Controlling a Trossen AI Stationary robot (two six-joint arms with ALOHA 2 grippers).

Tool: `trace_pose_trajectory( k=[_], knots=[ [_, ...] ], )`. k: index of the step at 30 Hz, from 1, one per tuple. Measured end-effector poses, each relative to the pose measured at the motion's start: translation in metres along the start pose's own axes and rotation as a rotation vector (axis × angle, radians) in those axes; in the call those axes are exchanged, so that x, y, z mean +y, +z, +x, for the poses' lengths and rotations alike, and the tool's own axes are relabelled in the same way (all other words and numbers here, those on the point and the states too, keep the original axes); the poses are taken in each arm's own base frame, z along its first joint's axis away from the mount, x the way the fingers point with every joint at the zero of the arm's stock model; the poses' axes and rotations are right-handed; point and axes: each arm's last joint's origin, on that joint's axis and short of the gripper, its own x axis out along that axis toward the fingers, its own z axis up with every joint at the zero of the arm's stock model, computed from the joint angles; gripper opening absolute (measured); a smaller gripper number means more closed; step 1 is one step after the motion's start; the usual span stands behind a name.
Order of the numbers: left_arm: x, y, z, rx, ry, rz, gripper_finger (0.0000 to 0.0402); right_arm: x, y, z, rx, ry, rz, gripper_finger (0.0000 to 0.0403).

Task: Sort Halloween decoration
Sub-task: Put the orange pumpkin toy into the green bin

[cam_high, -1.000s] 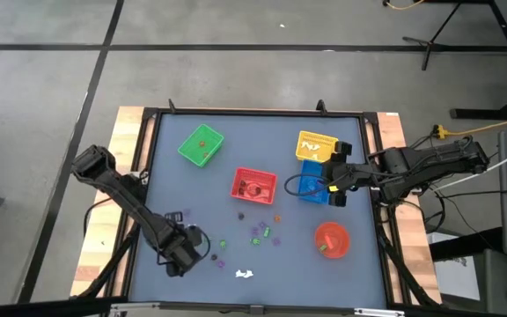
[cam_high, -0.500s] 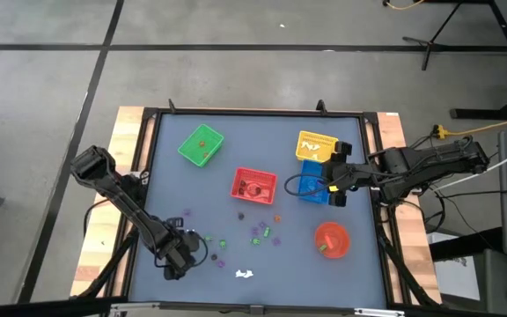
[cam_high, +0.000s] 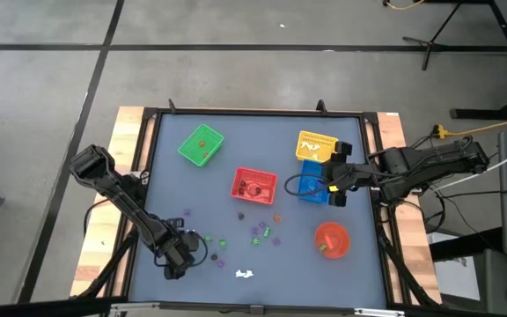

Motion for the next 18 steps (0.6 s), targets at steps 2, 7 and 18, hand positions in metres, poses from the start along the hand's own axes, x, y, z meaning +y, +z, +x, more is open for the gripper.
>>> trace_pose_trajectory(
  k=[2,7,18],
  knots=[
    [0.0003,-0.0002,0.0002,0.002,0.003,0.000,0.0171,0.0000,0.0000,0.0000,0.000,0.000,0.000,0.0227],
    [0.0009,-0.0005,0.0006,0.005,0.007,-0.001,0.0145,0.0000,0.0000,0.0000,0.000,0.000,0.000,0.0227],
    [0.0012,-0.0007,0.0012,0.008,0.010,-0.001,0.0113,0.0000,0.0000,0.0000,0.000,0.000,0.000,0.0227]
  ],
)
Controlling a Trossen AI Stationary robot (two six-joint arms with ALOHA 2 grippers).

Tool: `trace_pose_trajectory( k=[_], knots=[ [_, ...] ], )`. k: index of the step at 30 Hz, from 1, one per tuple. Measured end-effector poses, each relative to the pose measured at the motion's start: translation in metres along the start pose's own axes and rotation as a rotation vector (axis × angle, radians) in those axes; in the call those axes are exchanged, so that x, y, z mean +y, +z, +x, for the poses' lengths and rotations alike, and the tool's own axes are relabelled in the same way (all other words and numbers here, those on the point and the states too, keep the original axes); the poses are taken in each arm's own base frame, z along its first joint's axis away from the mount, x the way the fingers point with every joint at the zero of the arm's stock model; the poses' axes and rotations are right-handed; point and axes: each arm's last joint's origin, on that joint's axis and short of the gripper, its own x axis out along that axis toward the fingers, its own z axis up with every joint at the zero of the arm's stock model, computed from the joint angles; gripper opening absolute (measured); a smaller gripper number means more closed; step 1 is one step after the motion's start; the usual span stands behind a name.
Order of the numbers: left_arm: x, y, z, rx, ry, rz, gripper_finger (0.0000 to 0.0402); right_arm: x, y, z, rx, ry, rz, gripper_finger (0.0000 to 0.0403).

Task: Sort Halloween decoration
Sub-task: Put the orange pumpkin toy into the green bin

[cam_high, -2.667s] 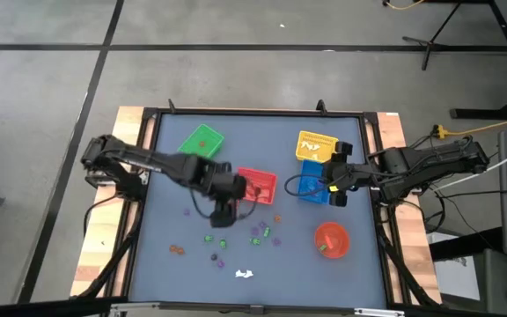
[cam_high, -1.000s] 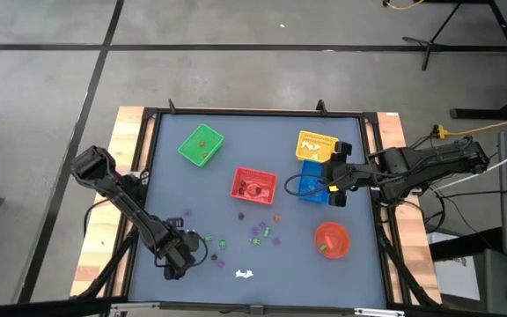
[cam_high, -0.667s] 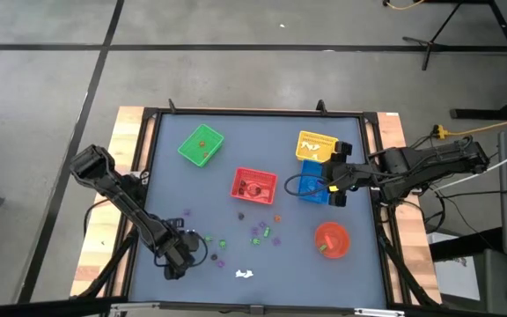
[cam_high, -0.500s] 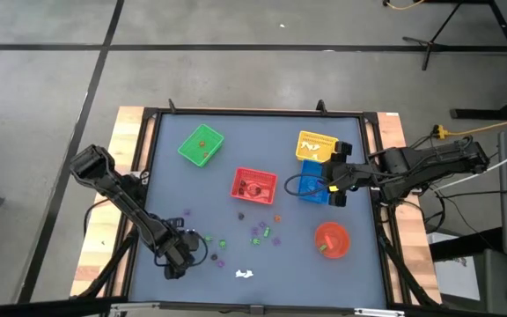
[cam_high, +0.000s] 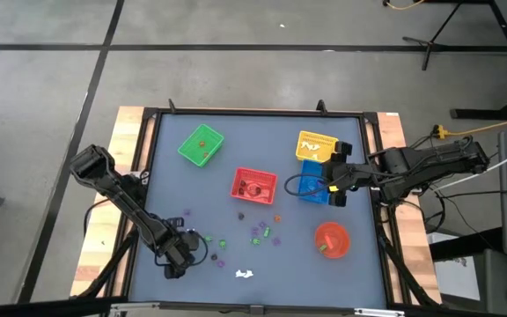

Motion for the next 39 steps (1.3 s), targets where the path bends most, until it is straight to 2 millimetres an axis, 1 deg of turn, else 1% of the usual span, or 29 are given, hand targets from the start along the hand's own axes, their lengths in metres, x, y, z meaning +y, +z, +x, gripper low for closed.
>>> trace_pose_trajectory(
  k=[10,22,26,33,39],
  knots=[
    [0.000,0.000,0.000,0.006,0.004,0.000,0.0084,0.000,0.000,0.000,0.000,0.000,0.000,0.0227],
    [0.000,0.001,-0.001,0.004,0.002,-0.003,0.0081,0.000,0.000,0.000,0.000,0.000,0.000,0.0227],
    [-0.002,0.009,-0.006,-0.005,-0.016,-0.021,0.0080,0.000,0.000,0.000,0.000,0.000,0.000,0.0227],
    [-0.001,0.031,-0.018,-0.056,-0.054,-0.081,0.0080,0.000,0.000,0.000,0.000,0.000,0.000,0.0227],
    [0.012,0.051,-0.025,-0.105,-0.048,-0.159,0.0080,0.000,0.000,0.000,-0.001,0.000,0.001,0.0227]
  ],
)
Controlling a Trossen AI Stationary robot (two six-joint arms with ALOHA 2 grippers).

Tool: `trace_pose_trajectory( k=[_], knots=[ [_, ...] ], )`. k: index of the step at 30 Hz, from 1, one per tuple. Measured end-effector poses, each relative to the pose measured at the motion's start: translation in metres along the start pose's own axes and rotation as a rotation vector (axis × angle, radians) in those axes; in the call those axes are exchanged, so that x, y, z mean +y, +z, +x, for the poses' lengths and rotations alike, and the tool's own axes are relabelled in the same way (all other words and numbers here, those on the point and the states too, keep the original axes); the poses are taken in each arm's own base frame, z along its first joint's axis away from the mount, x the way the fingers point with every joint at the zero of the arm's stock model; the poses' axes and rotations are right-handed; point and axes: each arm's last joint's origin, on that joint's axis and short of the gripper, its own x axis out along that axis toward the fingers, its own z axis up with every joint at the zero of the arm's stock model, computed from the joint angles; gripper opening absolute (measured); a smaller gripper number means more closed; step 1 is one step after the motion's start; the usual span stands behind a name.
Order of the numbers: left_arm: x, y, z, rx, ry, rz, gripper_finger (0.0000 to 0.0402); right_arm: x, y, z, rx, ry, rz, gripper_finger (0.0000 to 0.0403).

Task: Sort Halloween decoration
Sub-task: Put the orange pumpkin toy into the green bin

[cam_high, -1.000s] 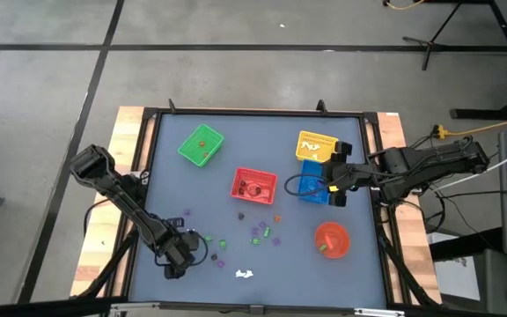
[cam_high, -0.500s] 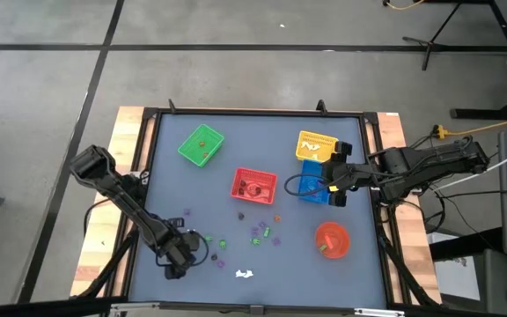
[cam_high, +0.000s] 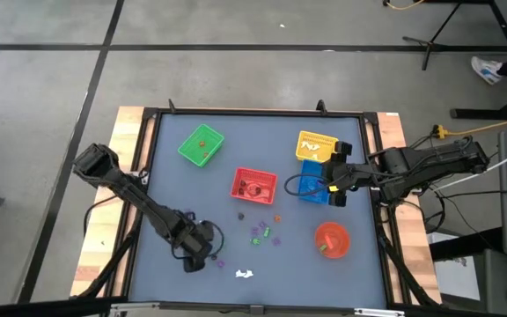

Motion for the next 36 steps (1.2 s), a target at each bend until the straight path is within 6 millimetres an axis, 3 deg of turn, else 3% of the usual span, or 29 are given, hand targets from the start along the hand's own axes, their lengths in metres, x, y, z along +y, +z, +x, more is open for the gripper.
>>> trace_pose_trajectory(
  k=[8,16,27,31,36],
  knots=[
    [0.030,0.035,-0.002,-0.076,0.060,-0.074,0.0080,0.000,0.000,0.000,-0.001,0.000,0.000,0.0227],
    [0.074,0.069,-0.005,-0.131,0.150,-0.076,0.0080,0.000,0.000,0.000,-0.001,0.000,0.000,0.0227],
    [0.133,0.098,-0.012,-0.132,0.207,-0.104,0.0080,0.000,0.000,0.000,-0.001,0.000,0.000,0.0227],
    [0.148,0.114,-0.024,-0.162,0.216,-0.076,0.0080,0.000,0.000,0.000,-0.001,0.000,0.000,0.0227],
    [0.167,0.138,-0.055,-0.218,0.268,-0.030,0.0080,0.000,0.000,0.000,-0.001,0.000,0.000,0.0227]
  ],
)
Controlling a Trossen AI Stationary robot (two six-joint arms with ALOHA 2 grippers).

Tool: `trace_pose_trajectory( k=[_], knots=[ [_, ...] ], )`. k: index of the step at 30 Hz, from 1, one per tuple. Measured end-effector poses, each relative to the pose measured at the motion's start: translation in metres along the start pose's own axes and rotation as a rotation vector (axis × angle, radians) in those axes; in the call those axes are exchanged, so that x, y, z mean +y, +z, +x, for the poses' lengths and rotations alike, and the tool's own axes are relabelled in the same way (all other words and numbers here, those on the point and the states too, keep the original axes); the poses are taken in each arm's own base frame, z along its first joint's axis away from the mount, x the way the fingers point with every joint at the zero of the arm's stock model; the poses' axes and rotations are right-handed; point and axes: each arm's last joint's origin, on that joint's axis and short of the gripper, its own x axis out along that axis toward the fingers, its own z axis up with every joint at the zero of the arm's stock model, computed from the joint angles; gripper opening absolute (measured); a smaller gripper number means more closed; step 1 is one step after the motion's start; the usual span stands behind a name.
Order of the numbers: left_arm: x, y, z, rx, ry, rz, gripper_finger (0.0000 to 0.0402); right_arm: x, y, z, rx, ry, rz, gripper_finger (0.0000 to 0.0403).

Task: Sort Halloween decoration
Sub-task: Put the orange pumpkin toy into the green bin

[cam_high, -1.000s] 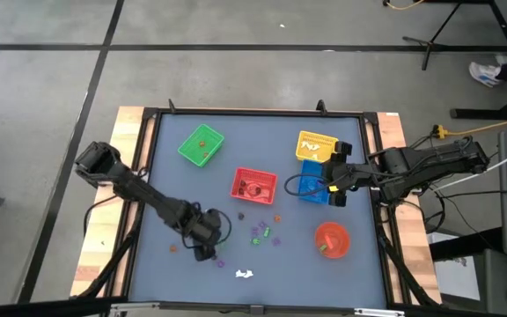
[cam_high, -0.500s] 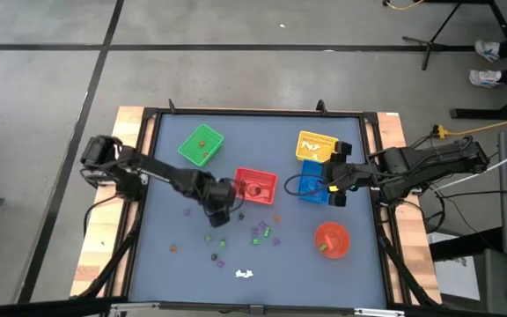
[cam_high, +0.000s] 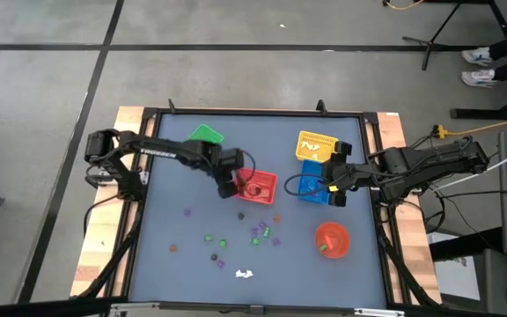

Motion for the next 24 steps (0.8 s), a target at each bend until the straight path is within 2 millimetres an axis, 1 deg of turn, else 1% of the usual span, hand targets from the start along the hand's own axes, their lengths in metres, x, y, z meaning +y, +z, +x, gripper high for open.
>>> trace_pose_trajectory(
  k=[7,10,12,15,18,24],
  knots=[
    [0.038,0.035,-0.037,-0.058,0.111,0.054,0.0080,0.000,0.000,0.000,0.000,0.000,0.000,0.0227],
    [0.054,0.043,-0.048,-0.063,0.145,0.032,0.0080,0.000,0.000,0.000,0.000,0.000,0.000,0.0227],
    [0.065,0.046,-0.052,-0.062,0.158,0.014,0.0080,0.000,0.000,0.000,0.000,0.000,0.000,0.0227],
    [0.080,0.043,-0.051,-0.022,0.176,-0.020,0.0080,0.000,0.000,0.000,0.000,0.000,0.000,0.0227],
    [0.095,0.036,-0.049,0.048,0.192,-0.052,0.0080,0.000,0.000,0.000,0.000,0.000,0.000,0.0227],
    [0.113,0.021,-0.036,0.140,0.204,-0.101,0.0080,0.004,0.001,0.005,0.025,0.052,-0.007,0.0227]
  ],
)
